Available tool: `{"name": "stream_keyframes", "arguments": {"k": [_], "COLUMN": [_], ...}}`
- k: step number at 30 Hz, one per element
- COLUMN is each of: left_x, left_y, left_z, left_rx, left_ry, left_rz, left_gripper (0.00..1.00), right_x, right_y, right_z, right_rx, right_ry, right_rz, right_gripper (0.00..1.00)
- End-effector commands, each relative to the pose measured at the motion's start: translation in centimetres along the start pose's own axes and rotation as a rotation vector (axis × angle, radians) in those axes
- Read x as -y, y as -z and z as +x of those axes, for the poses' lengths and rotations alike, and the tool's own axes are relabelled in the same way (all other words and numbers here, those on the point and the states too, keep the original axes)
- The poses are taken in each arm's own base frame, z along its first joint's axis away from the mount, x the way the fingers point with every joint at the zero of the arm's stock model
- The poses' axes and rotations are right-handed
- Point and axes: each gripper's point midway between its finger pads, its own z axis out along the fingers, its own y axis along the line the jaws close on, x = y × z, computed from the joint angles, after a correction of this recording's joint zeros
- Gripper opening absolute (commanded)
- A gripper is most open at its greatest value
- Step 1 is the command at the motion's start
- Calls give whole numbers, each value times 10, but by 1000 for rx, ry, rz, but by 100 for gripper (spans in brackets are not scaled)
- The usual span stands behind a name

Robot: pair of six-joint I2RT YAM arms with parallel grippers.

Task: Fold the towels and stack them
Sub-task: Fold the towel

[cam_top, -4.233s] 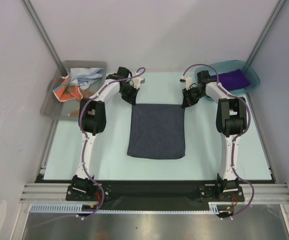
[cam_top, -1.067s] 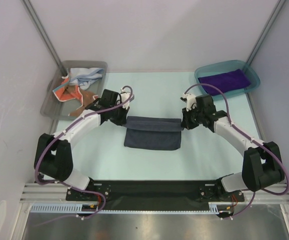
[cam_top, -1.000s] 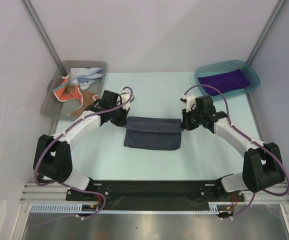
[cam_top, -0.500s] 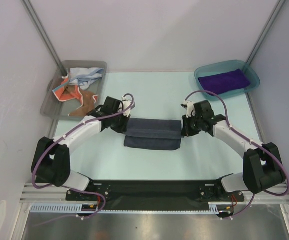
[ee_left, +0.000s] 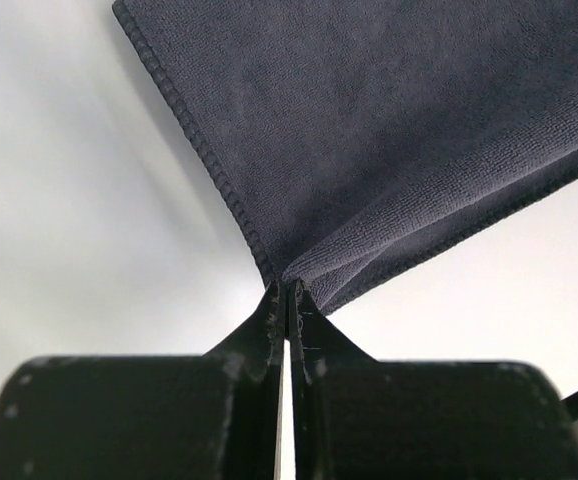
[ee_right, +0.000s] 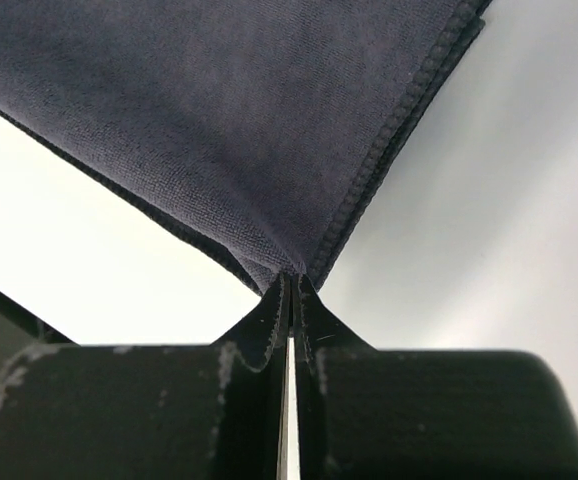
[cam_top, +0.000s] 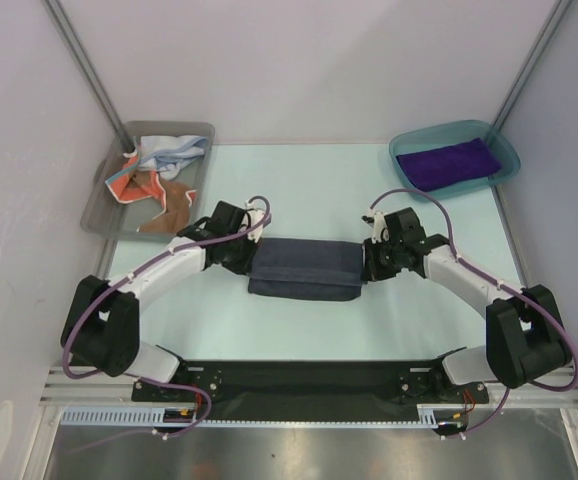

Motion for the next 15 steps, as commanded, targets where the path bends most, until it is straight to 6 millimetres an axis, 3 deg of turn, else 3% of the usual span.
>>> {"name": "stream_keyframes", "arguments": {"k": [1, 11, 15], "left_x": [-1, 6, 0], "left_y": [15, 11, 16], "left_z": [-9, 9, 11], "left_rx": [57, -24, -52], "left_ry": [8, 10, 32], "left_rz": [-28, -37, -100], "left_gripper": [0, 2, 23], "right_x": [-4, -12, -12], "right_y": [8, 6, 10], "right_z": [2, 18, 20], "right_rx": [9, -46, -52], "right_ry": [-13, -45, -58], "right_rz": [0, -14, 10], "right_gripper": [0, 5, 16]}}
